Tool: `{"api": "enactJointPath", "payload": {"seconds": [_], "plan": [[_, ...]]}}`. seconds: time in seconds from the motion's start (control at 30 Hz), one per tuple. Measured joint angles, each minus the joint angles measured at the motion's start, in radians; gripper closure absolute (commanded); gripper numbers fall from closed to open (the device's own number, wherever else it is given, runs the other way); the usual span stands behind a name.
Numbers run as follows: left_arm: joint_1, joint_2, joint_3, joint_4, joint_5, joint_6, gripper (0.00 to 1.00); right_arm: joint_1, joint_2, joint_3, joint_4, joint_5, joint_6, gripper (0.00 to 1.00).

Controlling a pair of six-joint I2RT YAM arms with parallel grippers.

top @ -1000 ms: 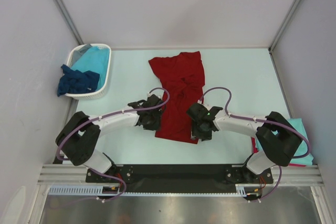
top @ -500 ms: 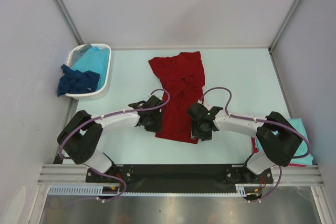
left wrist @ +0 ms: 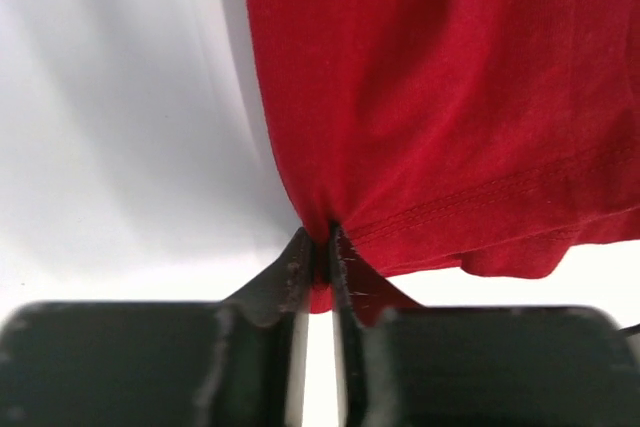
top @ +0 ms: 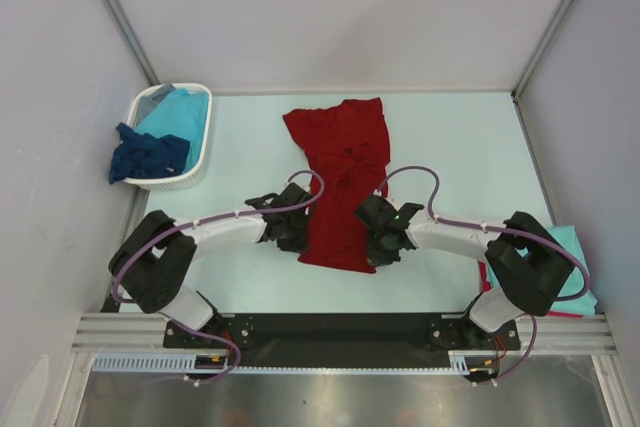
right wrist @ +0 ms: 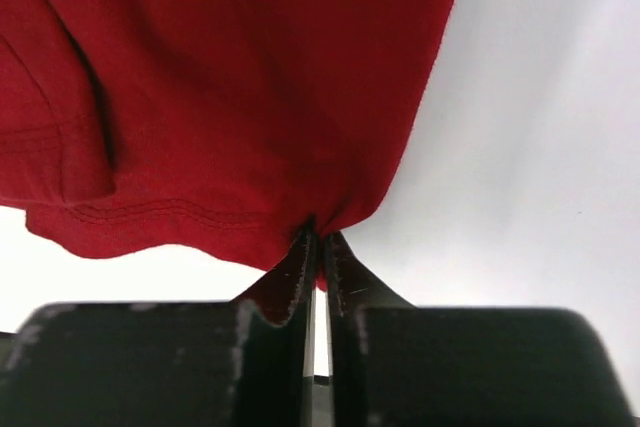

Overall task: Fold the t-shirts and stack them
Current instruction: Grab the bottom of the folded rectangular tshirt with both arms

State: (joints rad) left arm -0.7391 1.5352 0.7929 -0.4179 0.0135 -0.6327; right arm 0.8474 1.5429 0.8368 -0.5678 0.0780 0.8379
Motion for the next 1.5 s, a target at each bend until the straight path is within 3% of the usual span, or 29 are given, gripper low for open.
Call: {"api": "enactJointPath", "payload": {"seconds": [0.17,0.67,1.5], "plan": [[-0.021,-0.01,-0.006,-0.003,-0.002,0.003,1.0,0.0,-0.001,0.002,-0.006,-0.003,-0.001,1.0],[-0.168,-0.094,-0.047,-0.127,0.045,-0.023,1.0,0.053,-0.091,-0.041,-0.135,-0.008,0.008,1.0],[-0.25,-0.113,-0.078,-0.158,0.069,-0.075,1.0,0.092,-0.137,-0.106,-0.157,-0.06,0.027,1.0]]}}
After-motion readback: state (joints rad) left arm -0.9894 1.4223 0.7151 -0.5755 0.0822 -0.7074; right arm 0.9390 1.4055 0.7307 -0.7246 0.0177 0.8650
